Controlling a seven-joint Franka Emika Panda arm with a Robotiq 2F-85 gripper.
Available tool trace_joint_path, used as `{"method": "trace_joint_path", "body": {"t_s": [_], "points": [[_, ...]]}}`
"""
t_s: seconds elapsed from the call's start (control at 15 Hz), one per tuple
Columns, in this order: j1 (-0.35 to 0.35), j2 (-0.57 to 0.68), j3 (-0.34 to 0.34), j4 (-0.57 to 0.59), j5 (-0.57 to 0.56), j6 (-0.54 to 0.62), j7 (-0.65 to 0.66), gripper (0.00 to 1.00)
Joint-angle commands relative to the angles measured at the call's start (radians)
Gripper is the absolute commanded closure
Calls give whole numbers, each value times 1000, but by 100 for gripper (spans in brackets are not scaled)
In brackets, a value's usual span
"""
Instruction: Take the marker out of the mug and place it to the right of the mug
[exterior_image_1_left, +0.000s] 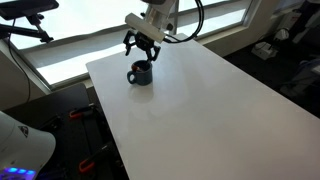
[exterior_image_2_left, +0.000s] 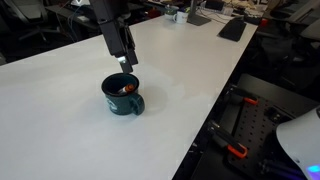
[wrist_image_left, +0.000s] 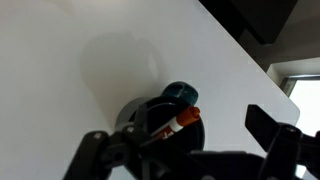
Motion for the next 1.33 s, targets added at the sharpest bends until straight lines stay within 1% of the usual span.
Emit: {"method": "trace_joint_path", "body": {"t_s": [0.0, 0.33, 0.73, 0.8, 0.87, 1.0, 1.07, 1.27], "points": [[8, 48, 25, 33, 10, 17, 36, 0], [8, 120, 30, 65, -8, 36, 86, 0], [7, 186, 25, 119, -22, 22, 138, 0], [5, 193, 26, 124, -22, 22, 135, 21], [3, 199, 27, 128, -22, 25, 136, 26], [2, 202, 28, 139, -22, 26, 136, 42], [0, 205, 29, 139, -22, 28, 132, 51], [1, 210, 31, 154, -20, 19, 135, 72]]}}
